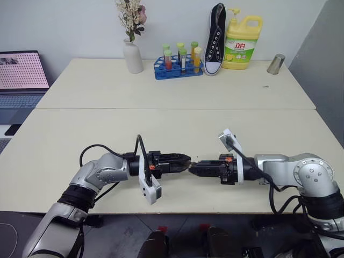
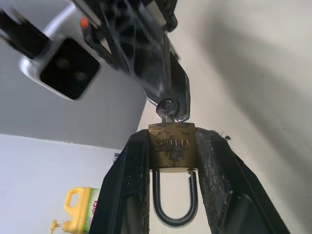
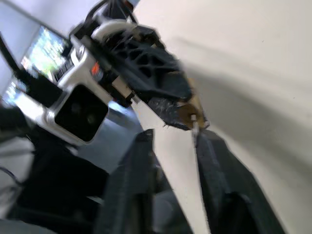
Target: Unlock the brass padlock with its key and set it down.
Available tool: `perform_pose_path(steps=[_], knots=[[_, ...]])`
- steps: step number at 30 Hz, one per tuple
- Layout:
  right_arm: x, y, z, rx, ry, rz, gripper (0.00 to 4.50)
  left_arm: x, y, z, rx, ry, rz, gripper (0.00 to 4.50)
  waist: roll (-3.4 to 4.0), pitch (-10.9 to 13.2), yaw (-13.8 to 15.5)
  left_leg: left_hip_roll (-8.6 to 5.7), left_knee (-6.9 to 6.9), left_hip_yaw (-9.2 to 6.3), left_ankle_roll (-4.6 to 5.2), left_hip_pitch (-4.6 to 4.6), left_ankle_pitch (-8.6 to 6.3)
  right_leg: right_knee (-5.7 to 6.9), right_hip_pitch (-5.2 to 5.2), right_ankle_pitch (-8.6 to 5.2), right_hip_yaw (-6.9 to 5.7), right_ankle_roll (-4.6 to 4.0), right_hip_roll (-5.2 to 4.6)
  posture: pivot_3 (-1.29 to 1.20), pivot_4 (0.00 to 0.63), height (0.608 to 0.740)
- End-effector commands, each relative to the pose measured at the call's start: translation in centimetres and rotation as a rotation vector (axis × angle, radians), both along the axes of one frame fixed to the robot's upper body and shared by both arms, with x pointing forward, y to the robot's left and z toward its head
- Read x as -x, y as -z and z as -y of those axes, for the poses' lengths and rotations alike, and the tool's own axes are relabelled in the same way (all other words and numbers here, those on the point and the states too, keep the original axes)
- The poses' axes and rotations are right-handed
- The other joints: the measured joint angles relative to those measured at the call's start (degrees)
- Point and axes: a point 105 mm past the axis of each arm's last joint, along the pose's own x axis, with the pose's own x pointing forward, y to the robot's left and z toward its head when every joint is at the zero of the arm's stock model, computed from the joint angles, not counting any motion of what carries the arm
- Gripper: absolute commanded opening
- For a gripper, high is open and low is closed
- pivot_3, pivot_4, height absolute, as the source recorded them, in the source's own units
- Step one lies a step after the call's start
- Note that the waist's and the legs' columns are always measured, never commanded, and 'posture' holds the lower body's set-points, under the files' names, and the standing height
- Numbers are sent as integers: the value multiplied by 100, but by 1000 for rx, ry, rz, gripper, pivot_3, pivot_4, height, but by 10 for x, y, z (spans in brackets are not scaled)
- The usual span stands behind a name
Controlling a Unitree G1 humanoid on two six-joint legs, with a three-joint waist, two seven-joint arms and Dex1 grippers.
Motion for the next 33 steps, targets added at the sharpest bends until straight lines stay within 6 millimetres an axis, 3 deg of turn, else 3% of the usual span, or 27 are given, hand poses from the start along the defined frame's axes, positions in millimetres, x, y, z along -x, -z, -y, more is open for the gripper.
perform_pose_path(steps=[1, 5, 6, 16, 25, 28, 33], knots=[[1, -3, 6, 42, -39, 175, 2779, -1, -4, 0, 11, -8, 7, 966, 0, 0, 1, 0, 0, 0, 0, 0, 0, 0, 0, 0, 0, 0, 0, 0, 150, 740], [-3, -6, 14, 34, -27, 288, 4291, 0, -5, 1, 18, -9, 4, 966, -1, 0, 5, -1, 0, 3, 0, 0, 0, -2, 1, 0, 0, 1, -1, 0, 150, 740], [-2, -7, 13, 25, -29, 298, 4500, 1, -5, 2, 19, -7, 4, 966, -1, 0, 1, 0, 0, 2, -1, 0, 0, -2, 1, 0, -1, 1, 0, 0, 150, 740], [-14, -2, -13, -89, 44, 235, 4500, 3, -6, 8, 31, 19, -2, 966, -1, 0, 3, -1, 1, 2, -2, 1, 1, -1, 2, 0, 1, 0, -1, 0, 150, 740], [-17, 3, -17, -82, 40, 211, 4500, 2, -7, 8, 37, 13, -1, 966, 1, 1, -2, -1, 0, 1, -2, 3, 1, 2, 0, 0, 1, 0, -1, 0, 150, 740], [-17, 4, -17, -77, 35, 213, 3938, 2, -7, 9, 37, 13, 0, 966, 1, 1, -3, -1, 0, 1, -2, 3, 1, 3, 0, 0, 1, 0, 0, 0, 150, 740], [-18, 4, -18, -77, 39, 218, 2072, 1, -7, 9, 41, 8, -4, 966, 1, 1, -3, -1, 0, 1, -2, 3, 1, 3, 0, 0, 1, 0, 0, 0, 150, 740]])
